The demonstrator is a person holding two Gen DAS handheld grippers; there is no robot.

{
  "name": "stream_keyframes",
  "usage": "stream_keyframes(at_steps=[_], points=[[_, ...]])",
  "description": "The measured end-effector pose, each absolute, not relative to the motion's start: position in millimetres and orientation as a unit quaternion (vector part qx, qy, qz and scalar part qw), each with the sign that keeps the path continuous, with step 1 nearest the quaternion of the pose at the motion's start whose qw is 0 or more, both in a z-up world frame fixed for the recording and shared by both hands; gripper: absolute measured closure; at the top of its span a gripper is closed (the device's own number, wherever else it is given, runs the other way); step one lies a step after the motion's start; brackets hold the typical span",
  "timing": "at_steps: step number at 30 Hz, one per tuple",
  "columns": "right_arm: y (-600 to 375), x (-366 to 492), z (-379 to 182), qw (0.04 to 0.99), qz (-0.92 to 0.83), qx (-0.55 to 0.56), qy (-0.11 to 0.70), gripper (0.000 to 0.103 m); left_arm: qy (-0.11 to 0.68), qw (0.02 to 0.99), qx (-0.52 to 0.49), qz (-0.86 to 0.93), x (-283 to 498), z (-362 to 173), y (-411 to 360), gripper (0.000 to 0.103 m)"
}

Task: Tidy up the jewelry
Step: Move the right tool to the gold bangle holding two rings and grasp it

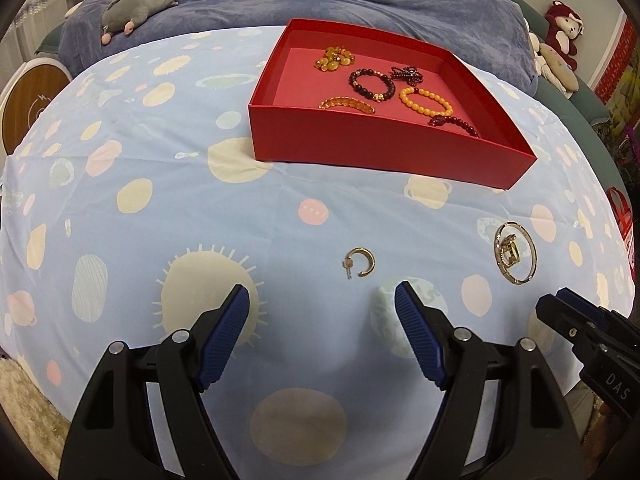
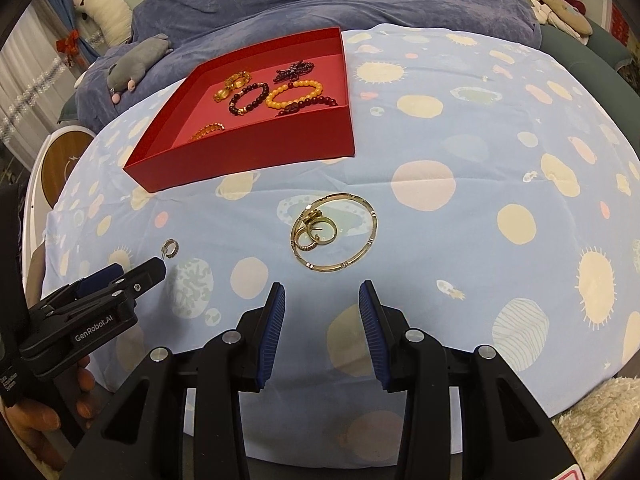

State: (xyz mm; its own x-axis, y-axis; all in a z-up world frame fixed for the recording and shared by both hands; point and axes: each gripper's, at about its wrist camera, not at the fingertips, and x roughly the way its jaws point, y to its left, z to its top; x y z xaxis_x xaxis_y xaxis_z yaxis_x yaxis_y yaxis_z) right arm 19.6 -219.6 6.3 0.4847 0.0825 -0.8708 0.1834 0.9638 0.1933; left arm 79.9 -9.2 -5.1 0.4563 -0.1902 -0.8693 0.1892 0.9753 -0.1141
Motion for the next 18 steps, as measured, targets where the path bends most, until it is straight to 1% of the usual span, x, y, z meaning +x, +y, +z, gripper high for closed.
stream_keyframes(at_steps=[18], points=[[-245, 46, -4, 0.850, -0.060, 0.137, 0.505, 0.065, 0.515, 0.851, 0.000, -0.108, 81, -10, -7, 0.032]])
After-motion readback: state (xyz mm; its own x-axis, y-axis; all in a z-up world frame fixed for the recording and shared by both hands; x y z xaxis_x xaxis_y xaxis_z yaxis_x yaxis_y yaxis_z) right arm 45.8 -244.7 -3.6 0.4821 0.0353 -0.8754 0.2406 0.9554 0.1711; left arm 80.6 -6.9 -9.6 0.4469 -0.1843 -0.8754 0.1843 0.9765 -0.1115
